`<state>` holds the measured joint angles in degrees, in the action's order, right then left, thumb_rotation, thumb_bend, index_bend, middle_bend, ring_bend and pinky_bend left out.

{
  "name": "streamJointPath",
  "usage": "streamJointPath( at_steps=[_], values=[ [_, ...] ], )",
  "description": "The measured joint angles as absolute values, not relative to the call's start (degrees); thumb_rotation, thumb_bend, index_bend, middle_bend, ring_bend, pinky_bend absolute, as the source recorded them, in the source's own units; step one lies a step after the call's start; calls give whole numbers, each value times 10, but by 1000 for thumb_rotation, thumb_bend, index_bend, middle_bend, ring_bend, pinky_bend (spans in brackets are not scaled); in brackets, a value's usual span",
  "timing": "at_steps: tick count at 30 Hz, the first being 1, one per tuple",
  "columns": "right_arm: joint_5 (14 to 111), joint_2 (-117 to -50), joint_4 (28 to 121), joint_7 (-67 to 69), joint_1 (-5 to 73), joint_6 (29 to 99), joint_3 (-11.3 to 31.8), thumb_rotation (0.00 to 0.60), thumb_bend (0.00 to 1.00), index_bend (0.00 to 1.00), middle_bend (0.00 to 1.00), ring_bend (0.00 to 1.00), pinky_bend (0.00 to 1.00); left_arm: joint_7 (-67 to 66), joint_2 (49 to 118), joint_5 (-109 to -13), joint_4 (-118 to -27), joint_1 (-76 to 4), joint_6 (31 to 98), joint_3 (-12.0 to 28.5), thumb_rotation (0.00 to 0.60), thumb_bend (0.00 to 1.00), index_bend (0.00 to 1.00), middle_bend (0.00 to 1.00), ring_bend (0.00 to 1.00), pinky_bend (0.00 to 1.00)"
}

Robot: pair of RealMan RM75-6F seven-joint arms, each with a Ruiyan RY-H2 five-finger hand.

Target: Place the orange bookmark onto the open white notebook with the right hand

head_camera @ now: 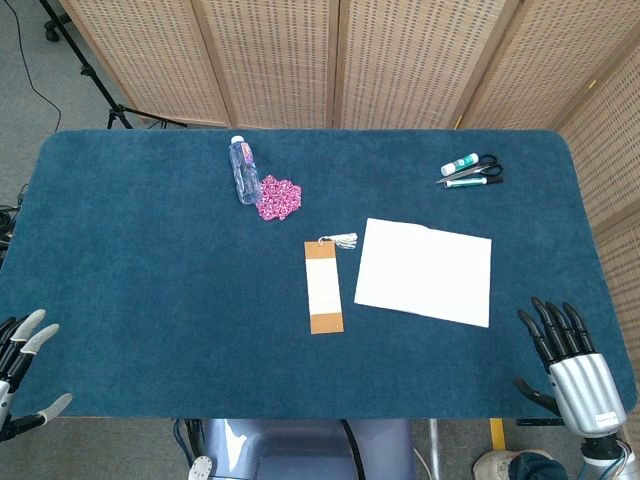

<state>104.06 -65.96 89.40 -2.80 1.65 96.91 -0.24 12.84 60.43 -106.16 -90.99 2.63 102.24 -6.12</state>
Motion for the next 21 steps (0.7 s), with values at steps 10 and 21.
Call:
streamJointPath(
  at_steps=[10, 21],
  values=[
    [1053, -649, 895, -32, 35, 941, -7, 600, 0, 29, 0, 0, 0, 137, 602, -1056, -909, 26, 1025, -58, 600, 152, 0, 0, 0, 0],
    [1093, -609, 948, -38, 199, 713, 13, 600, 0, 105, 0, 0, 0, 126, 603, -1028, -925, 15, 989, -51, 600, 155, 0, 0, 0, 0]
  ],
)
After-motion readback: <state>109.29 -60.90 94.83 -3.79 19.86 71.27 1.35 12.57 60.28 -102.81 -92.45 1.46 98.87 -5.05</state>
